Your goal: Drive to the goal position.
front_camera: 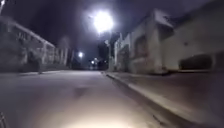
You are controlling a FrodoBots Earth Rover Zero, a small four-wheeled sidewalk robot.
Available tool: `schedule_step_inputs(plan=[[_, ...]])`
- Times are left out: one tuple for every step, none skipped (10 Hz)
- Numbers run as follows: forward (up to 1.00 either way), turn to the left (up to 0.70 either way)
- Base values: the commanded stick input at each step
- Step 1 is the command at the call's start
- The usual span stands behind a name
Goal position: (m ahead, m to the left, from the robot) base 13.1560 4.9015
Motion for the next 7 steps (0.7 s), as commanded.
schedule_step_inputs(plan=[[0.70,0.00],[0.70,0.00],[0.70,0.00],[0.70,0.05],[0.70,0.15],[0.70,0.25],[0.70,0.35]])
